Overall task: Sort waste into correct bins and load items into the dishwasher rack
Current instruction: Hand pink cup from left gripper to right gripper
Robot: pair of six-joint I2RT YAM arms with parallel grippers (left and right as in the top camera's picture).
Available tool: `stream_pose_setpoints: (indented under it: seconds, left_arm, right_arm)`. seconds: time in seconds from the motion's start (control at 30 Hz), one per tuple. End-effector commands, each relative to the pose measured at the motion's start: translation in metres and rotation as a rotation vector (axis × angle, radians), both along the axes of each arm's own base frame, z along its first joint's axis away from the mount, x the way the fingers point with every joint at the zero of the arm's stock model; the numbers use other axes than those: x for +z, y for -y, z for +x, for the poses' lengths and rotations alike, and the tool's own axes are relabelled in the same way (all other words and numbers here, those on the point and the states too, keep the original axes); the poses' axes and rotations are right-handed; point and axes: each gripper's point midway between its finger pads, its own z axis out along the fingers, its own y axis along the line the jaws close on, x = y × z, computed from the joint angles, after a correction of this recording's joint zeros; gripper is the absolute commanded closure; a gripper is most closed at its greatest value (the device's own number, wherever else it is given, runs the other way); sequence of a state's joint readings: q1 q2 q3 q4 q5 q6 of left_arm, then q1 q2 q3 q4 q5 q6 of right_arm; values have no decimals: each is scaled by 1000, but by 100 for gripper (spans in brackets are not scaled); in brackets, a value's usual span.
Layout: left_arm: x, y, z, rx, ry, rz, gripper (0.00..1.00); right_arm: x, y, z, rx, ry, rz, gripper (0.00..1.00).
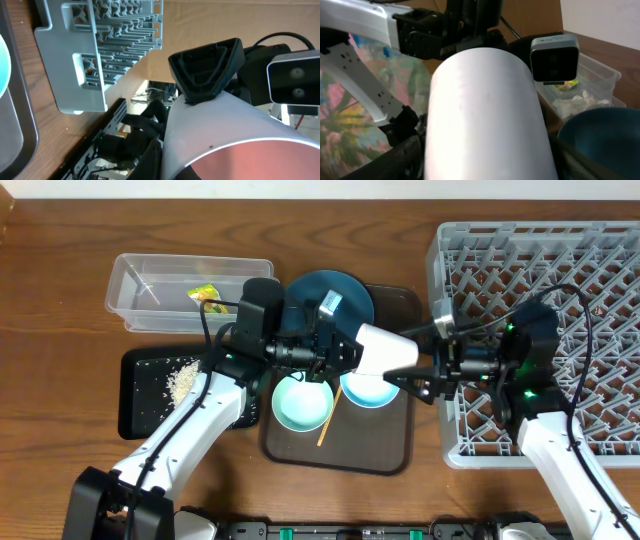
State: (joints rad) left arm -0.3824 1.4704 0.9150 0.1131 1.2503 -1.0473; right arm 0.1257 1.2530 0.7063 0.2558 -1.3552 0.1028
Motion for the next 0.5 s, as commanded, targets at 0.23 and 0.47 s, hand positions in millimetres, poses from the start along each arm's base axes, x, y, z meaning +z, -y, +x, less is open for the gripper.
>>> stream_pose_setpoints:
  seconds: [0.23, 0.47]
  left_arm:
    - [2, 2, 8, 24, 14, 8, 94]
    - [2, 2, 8, 26, 19, 9, 93]
  right_arm:
    - [5, -8, -10, 62, 9, 11, 38]
    - [4, -8, -10, 62, 1, 10, 54]
